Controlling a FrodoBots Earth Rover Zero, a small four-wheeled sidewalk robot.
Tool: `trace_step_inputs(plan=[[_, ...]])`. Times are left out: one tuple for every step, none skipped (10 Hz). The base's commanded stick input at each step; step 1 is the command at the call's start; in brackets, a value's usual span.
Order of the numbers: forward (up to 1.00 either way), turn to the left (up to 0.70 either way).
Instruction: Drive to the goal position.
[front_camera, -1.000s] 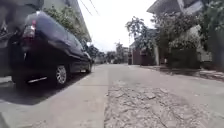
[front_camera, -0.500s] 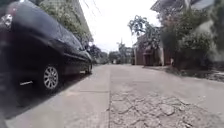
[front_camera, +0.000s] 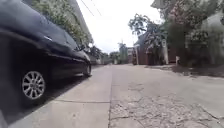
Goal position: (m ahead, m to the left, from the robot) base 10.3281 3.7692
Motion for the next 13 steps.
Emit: trace_step_inputs(plan=[[0.98,0.0],[0.98,0.0],[0.98,0.0],[0.98,-0.06],[0.98,-0.23],[0.98,-0.18],[0.98,-0.05],[0.98,0.0],[0.98,0.0],[0.98,0.0],[0.98,0.0],[0.98,0.0],[0.98,0.0]])
